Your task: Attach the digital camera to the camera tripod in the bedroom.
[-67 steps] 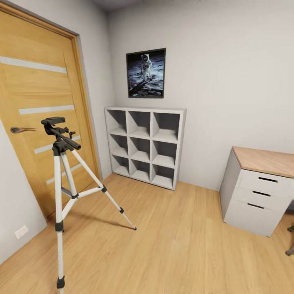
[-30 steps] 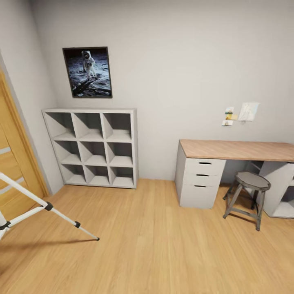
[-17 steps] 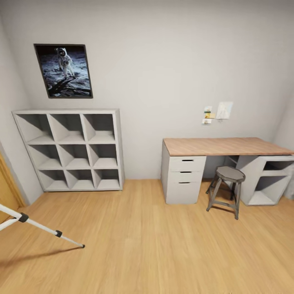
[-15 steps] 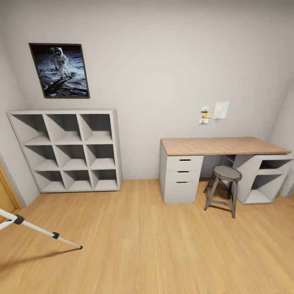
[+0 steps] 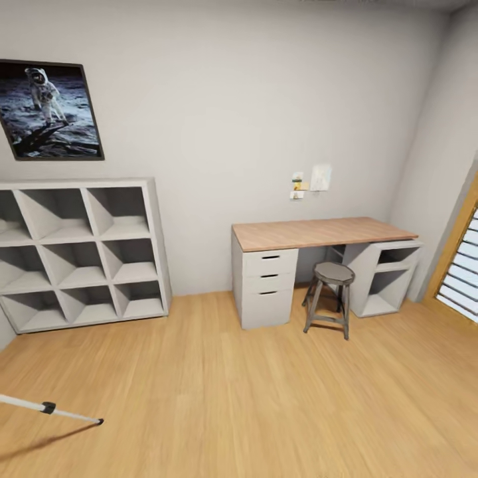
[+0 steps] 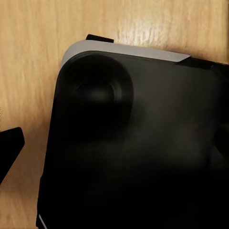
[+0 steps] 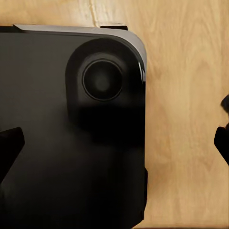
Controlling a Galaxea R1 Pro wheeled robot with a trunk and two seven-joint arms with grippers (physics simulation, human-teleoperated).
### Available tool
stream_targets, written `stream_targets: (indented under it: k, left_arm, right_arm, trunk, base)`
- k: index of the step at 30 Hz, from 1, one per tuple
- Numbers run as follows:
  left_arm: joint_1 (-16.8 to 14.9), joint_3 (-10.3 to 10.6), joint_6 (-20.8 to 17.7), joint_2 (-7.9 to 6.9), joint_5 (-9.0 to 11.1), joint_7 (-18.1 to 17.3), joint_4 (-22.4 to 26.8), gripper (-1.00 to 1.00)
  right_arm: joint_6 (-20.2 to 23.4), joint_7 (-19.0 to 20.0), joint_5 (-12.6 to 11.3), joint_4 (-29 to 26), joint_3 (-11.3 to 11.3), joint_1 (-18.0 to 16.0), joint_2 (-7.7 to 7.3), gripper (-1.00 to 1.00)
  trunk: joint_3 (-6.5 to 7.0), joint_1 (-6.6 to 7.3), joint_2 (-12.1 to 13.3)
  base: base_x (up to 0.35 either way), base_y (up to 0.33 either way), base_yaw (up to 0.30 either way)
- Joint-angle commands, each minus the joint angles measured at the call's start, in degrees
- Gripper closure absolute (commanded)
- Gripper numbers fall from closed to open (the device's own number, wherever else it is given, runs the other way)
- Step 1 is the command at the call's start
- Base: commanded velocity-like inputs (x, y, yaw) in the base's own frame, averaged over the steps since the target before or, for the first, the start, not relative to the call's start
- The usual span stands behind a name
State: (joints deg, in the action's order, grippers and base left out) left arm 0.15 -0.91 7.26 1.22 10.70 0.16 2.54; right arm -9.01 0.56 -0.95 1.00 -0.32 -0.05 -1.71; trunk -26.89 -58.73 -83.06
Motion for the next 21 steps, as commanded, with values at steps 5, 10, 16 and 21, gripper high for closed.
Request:
stream_targets:
  k: [5,10,16,21]
  left_arm:
    - [0.0,0.0,0.1,0.01,0.3,0.0,0.1,-1.00]
    - [0.0,-0.1,0.1,0.01,0.3,0.0,0.1,-1.00]
    - [0.0,0.0,0.1,0.01,0.3,0.0,0.1,-1.00]
    - [0.0,0.0,0.1,0.01,0.3,0.0,0.1,-1.00]
  right_arm:
    - [-0.3,0.1,-0.1,0.1,0.0,0.0,-0.01,-1.00]
    - [-0.3,0.1,-0.1,0.1,0.0,0.0,-0.02,-1.00]
    - [-0.3,0.1,-0.1,0.1,0.0,0.0,0.01,-1.00]
    - [-0.3,0.1,-0.1,0.1,0.0,0.0,-0.02,-1.00]
  trunk:
    - [-0.04,0.00,0.0]
    - [-0.04,0.00,0.0]
    - [-0.04,0.00,0.0]
    - [-0.04,0.00,0.0]
  base:
    - [0.000,0.000,-0.298]
    - [0.000,0.000,-0.298]
    - [0.000,0.000,-0.298]
    - [0.000,0.000,-0.298]
